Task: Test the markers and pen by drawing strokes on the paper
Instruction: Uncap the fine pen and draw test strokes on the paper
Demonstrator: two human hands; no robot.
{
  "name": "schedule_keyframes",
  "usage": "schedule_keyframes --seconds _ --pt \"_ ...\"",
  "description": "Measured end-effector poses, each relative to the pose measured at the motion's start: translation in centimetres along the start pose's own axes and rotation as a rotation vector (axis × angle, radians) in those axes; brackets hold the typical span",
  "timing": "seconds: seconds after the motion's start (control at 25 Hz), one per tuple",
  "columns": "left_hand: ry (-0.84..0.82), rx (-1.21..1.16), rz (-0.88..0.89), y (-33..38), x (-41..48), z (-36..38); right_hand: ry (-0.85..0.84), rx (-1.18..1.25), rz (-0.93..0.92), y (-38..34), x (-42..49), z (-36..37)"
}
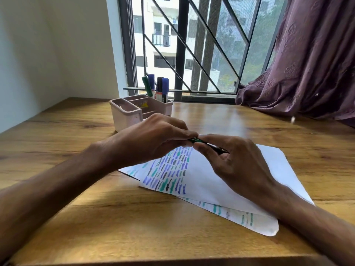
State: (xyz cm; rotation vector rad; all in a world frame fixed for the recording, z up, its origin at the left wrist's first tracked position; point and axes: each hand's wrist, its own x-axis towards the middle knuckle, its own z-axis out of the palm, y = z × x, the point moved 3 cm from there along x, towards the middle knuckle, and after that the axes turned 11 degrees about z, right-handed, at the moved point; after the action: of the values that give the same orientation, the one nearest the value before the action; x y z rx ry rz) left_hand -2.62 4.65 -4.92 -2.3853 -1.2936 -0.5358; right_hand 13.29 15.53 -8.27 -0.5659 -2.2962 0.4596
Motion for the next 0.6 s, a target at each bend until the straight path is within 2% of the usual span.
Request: schedule_keyframes --seconds 0.2,0.32,0.44,0.6 --pt "-0.067 0.072 -0.035 -0.5 -0.5 0.3 -0.042 -0.029 0.052 0.4 0.5 0.4" --pt "-0.082 0.11 -0.199 -1.1 -1.4 1.2 -0.064 -0.01 0.137 1.0 0.4 0.4" --pt "-0.027 0.018 -0.373 -1.7 -2.4 1.4 -0.057 0.069 0.149 1.3 0.5 0.1" --pt "-0.074 -0.112 -0.413 -1.4 -3.4 2.5 -0.129 0.396 0.161 1.4 0.9 -0.1"
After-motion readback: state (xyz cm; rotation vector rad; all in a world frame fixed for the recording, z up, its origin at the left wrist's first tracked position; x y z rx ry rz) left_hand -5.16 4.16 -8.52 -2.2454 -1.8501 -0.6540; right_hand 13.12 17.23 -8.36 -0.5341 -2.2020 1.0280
